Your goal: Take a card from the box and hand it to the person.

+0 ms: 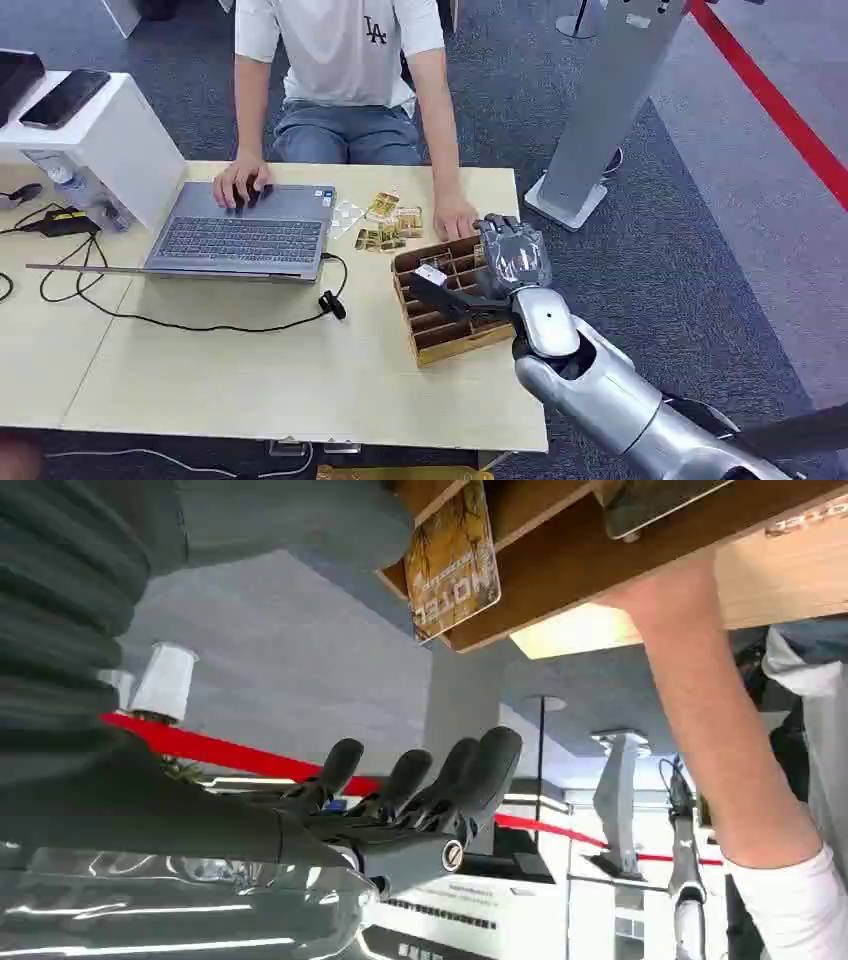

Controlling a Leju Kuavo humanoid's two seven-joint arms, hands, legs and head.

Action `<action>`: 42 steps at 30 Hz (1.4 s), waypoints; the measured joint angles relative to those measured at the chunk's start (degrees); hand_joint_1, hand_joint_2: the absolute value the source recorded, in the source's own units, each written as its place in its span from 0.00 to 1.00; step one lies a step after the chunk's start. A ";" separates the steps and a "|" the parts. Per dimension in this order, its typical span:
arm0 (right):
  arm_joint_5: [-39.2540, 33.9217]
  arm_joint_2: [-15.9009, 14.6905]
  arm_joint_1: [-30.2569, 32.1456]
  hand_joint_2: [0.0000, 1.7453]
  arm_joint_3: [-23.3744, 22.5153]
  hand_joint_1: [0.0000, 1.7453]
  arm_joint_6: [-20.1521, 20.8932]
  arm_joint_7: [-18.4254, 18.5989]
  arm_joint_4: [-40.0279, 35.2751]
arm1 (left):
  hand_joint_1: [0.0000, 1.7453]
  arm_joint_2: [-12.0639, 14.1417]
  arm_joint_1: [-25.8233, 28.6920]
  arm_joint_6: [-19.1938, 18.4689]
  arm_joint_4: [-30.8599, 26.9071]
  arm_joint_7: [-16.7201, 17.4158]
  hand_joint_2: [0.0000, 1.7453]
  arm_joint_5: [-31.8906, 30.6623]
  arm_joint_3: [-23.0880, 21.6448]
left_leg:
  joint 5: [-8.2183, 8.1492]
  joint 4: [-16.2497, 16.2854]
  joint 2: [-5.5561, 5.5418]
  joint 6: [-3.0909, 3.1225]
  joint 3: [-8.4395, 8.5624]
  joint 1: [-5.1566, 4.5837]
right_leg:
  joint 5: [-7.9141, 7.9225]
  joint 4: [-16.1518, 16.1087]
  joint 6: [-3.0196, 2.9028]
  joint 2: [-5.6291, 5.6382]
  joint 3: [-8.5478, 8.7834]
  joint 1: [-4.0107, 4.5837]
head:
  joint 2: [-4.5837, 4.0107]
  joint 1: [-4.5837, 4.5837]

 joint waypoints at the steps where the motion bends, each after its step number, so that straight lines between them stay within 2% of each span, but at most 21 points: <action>1: -0.11 0.07 -0.38 1.00 0.15 0.34 -0.04 -0.02 0.61 | 0.00 0.00 0.00 -0.02 0.00 0.02 0.00 -0.04 0.00 | 0.00 0.00 0.00 0.00 0.00 0.00 | 0.00 0.00 0.00 0.00 0.00 0.00 | -0.02 0.02; 3: -0.33 0.24 -1.10 1.00 0.46 0.37 -0.24 -0.07 2.03 | 0.00 0.00 -0.14 -0.02 0.00 0.39 0.00 -0.09 0.00 | 0.00 0.00 0.00 0.00 0.00 0.00 | 0.00 0.00 0.00 0.00 0.00 0.00 | 0.00 -0.04; 15: -2.51 0.72 -4.30 1.00 1.75 0.38 -2.14 0.02 9.00 | 0.00 0.00 -0.32 0.00 0.00 0.74 0.00 -0.11 0.00 | 0.00 0.00 0.00 0.00 0.00 0.00 | 0.00 0.00 0.00 0.00 -0.01 0.00 | -0.02 0.02; 18: -2.82 0.72 -4.36 1.00 1.97 0.45 -2.21 0.11 9.55 | 0.00 0.00 -0.32 0.00 0.00 0.74 0.00 -0.11 0.00 | 0.00 0.00 0.00 0.00 0.00 0.00 | 0.00 0.00 0.00 0.00 -0.01 0.00 | -0.02 0.00; 21: -2.95 0.72 -4.38 1.00 2.21 0.44 -2.25 0.13 10.05 | 0.00 0.00 -0.32 0.00 0.00 0.74 0.00 -0.11 0.00 | 0.00 0.00 0.00 0.00 0.01 0.00 | 0.00 0.00 0.00 0.00 -0.01 0.00 | 0.00 0.02; 27: -3.19 0.79 -4.39 1.00 2.64 0.50 -2.36 0.15 10.97 | 0.00 0.00 -0.28 0.00 0.00 0.74 0.00 -0.11 -0.02 | 0.00 0.00 0.00 0.00 0.01 0.00 | 0.00 0.01 0.00 0.00 0.00 0.00 | 0.00 0.04; 39: -4.22 0.90 -4.37 1.00 3.65 0.45 -2.78 0.44 11.73 | 0.00 0.00 -0.09 0.07 0.00 0.74 0.00 -0.09 0.00 | 0.00 0.00 0.00 0.00 0.01 0.00 | 0.00 0.01 0.00 0.00 0.00 0.00 | -0.02 0.02; 42: -4.24 0.92 -4.36 1.00 3.82 0.40 -2.78 0.46 11.98 | 0.00 0.00 0.01 0.07 0.00 0.74 0.00 -0.09 -0.02 | 0.00 0.00 0.00 0.00 0.01 0.00 | 0.00 0.00 0.00 0.00 0.00 0.00 | 0.00 0.02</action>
